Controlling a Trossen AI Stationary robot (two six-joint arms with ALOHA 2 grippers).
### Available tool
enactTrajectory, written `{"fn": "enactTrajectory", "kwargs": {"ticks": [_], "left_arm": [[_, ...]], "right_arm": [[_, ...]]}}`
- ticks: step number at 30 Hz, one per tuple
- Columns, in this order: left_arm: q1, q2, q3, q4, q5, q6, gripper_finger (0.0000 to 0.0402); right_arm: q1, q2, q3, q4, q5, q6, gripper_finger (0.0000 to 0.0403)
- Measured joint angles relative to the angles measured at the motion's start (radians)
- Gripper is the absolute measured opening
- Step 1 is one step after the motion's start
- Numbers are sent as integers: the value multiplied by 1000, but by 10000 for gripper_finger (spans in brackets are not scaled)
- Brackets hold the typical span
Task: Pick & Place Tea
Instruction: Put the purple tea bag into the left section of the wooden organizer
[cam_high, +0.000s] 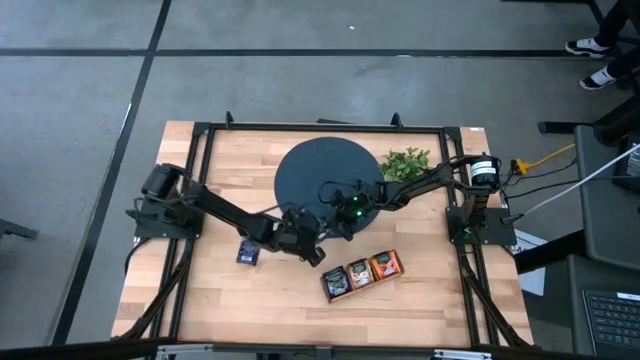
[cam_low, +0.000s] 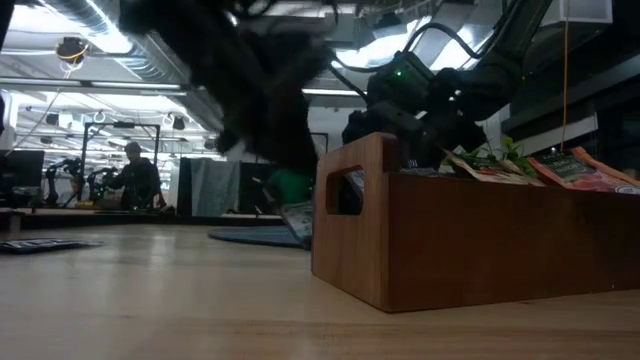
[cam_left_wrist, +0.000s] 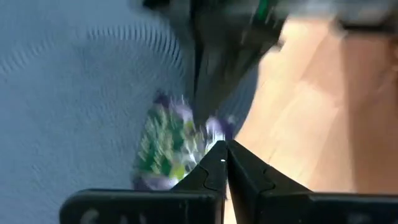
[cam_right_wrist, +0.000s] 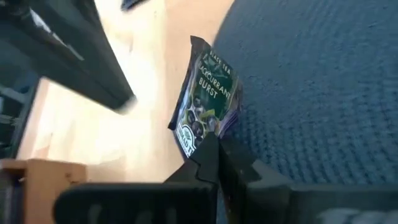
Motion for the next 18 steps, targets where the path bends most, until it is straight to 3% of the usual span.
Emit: {"fn": "enactTrajectory", "kwargs": {"ticks": [5, 10, 18], "left_arm": [[21, -131, 1, -99, -7, 122, 8], [70, -267, -61, -139, 42, 155, 3], [180, -436, -329, 285, 340, 212, 3]], "right_arm": [[-16, -31, 0, -16, -75, -23, 4], [-20, -118, 0, -58, -53, -74, 3], [-19, -216, 0, -110, -37, -106, 2]]}}
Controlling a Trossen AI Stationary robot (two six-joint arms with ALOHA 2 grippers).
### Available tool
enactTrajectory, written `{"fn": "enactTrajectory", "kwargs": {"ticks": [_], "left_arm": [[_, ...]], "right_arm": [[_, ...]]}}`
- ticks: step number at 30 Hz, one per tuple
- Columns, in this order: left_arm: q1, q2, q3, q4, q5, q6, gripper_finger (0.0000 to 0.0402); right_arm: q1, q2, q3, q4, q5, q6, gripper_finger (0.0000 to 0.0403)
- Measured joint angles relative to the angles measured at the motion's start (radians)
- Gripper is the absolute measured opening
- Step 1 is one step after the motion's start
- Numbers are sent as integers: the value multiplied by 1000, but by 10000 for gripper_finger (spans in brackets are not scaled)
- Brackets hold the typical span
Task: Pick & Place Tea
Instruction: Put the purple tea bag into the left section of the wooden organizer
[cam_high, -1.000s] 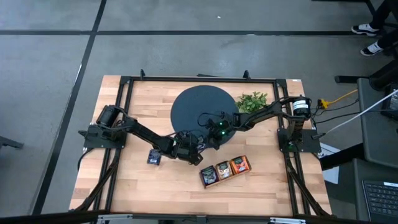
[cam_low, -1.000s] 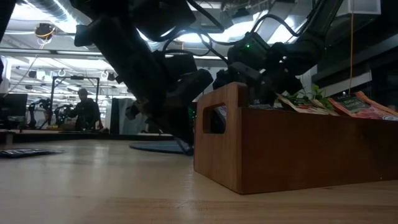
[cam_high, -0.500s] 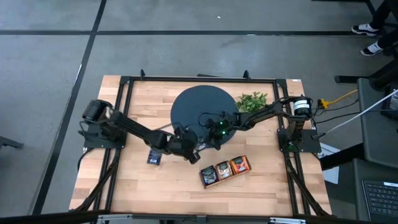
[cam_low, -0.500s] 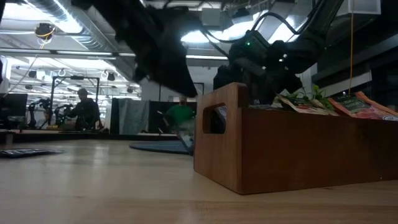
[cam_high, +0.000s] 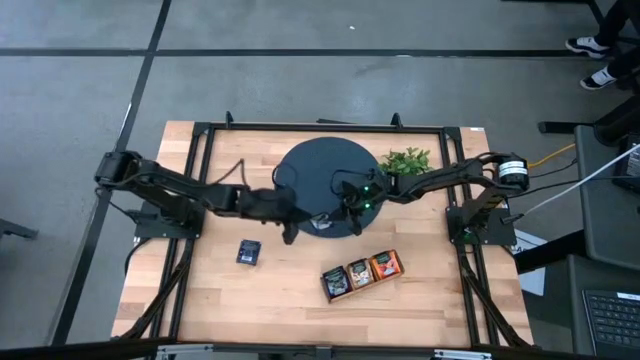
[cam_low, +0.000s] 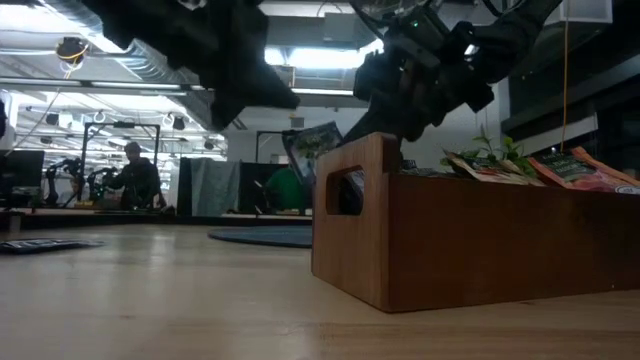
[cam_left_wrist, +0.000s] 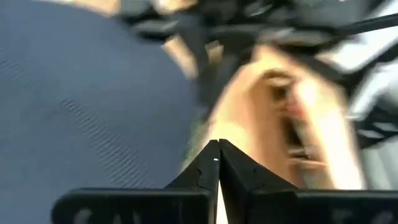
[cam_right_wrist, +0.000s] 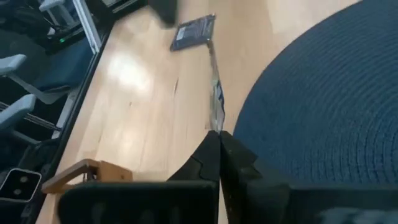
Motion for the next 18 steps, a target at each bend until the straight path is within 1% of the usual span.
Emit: {"fn": "enactTrajectory", "kwargs": {"ticks": [2, 6, 10, 12, 15, 18], "left_arm": [[32, -25, -28, 66, 66, 42, 5], [106, -49, -38, 63, 125, 57, 4], [181, -47, -38, 49, 265, 65, 11], [215, -41, -38, 31, 311, 65, 23], [259, -40, -39, 8, 376, 81, 49], [285, -40, -38, -5, 409, 104, 79]], "right_arm": [[0, -2, 0, 0, 9, 1, 2], [0, -3, 0, 5, 14, 0, 2], [0, -3, 0, 13, 27, -3, 2], [0, -3, 0, 18, 36, -13, 2], [0, -3, 0, 21, 82, -31, 2], [0, -3, 0, 23, 105, -32, 2]]}}
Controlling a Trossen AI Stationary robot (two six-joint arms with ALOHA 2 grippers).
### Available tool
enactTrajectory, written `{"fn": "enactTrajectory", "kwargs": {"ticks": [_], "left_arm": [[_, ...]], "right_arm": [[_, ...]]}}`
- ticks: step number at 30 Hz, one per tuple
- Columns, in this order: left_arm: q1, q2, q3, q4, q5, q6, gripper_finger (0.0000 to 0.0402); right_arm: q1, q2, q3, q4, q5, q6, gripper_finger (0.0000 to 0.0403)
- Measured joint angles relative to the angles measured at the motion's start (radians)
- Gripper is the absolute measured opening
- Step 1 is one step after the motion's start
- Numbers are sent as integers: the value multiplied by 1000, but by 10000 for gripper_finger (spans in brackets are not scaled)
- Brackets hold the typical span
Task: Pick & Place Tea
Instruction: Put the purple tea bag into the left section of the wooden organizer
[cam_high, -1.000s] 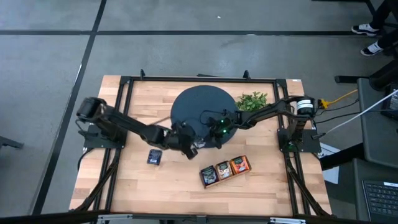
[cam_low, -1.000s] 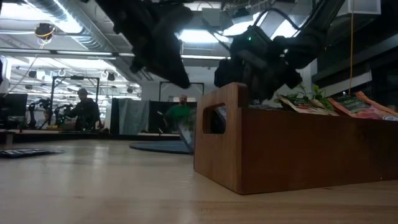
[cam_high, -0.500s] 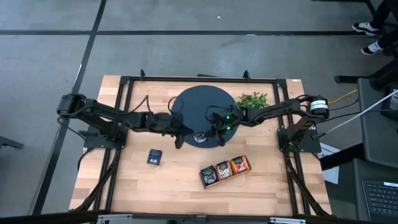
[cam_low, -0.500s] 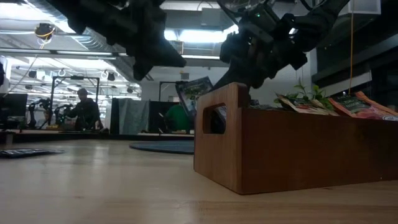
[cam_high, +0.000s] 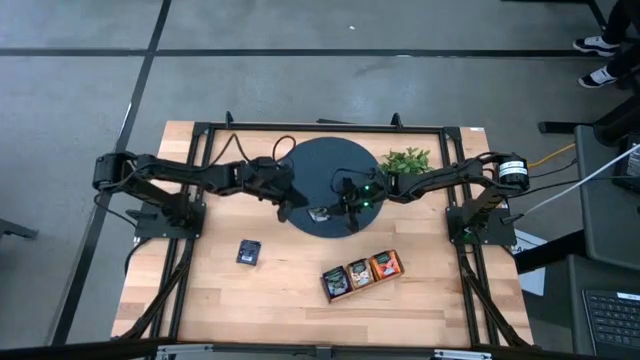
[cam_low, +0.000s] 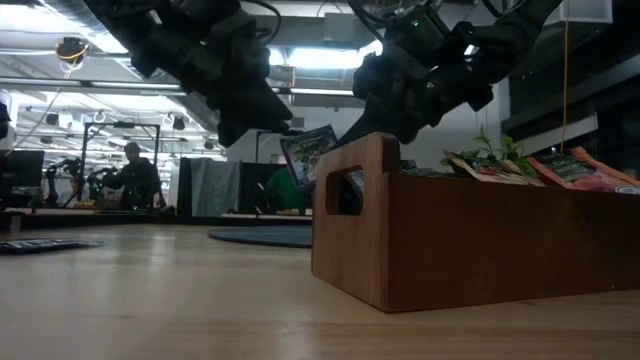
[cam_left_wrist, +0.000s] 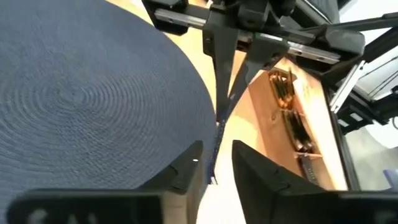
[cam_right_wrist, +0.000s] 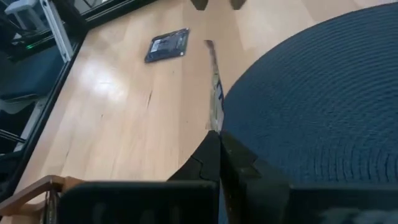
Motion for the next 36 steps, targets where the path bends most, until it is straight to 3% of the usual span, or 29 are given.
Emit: {"fn": "enactTrajectory", "kwargs": {"ticks": [9, 19, 25, 33, 36], "left_arm": [[5, 0, 0, -3, 2, 96, 138], [-20, 0, 0, -3, 1, 139, 136], [-35, 0, 0, -2, -12, 154, 108], [-53, 0, 0, 18, -14, 227, 17], [-55, 0, 0, 36, -14, 245, 6]], "right_arm": [[0, 0, 0, 84, 1, 3, 2], [0, 0, 0, 148, 1, 3, 2], [0, 0, 1, 174, 2, 12, 2], [0, 0, 1, 171, 52, 34, 3], [0, 0, 1, 172, 52, 33, 5]]}}
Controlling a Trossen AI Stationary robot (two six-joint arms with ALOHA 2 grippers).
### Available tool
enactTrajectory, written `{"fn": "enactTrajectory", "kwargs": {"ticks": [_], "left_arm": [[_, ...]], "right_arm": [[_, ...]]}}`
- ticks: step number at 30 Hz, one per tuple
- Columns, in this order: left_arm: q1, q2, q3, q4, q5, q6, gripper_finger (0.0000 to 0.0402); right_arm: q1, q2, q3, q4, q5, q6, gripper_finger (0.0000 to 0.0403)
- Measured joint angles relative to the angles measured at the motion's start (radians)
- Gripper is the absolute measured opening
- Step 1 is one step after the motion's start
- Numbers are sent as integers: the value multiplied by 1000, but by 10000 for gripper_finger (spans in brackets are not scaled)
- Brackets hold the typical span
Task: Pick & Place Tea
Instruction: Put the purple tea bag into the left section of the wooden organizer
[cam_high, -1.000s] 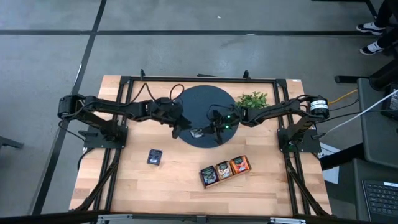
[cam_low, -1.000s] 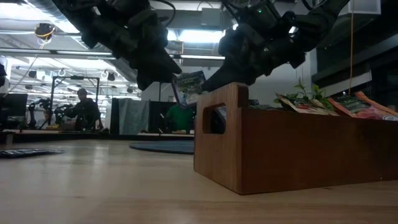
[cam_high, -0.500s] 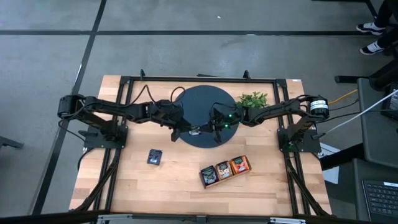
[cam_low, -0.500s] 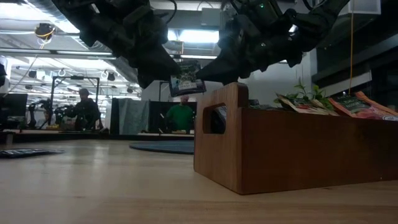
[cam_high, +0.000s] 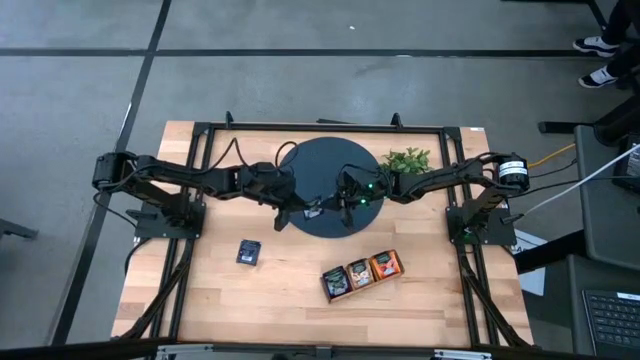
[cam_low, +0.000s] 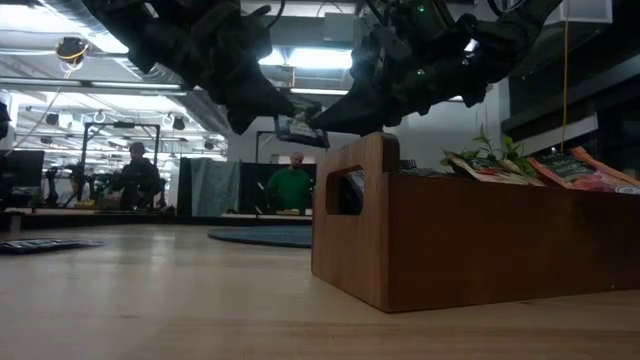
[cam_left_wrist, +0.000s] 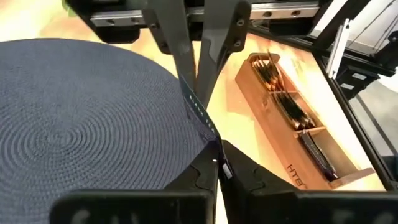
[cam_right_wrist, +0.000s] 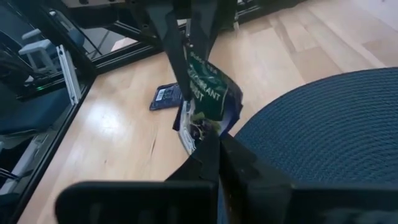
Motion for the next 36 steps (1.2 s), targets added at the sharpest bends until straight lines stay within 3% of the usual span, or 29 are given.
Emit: {"fn": "enactTrajectory", "kwargs": {"ticks": [6, 11, 16, 20, 31, 36], "left_arm": [[-22, 0, 0, 19, -6, -5, 3], [-71, 0, 0, 18, -86, -45, 2], [-114, 0, 0, 18, -120, -65, 2], [-141, 0, 0, 17, -123, -93, 2], [-248, 0, 1, 28, -185, -170, 2], [-295, 0, 1, 99, -232, -231, 2]], "right_arm": [[0, 0, 0, -1, 0, 26, 35], [0, 0, 0, -3, -20, 117, 91], [0, 0, 0, -2, -166, 238, 156], [1, -3, 0, -1, -251, 320, 187], [11, -124, 0, -94, -231, 291, 175], [11, -234, 0, -296, -82, 209, 166]]}}
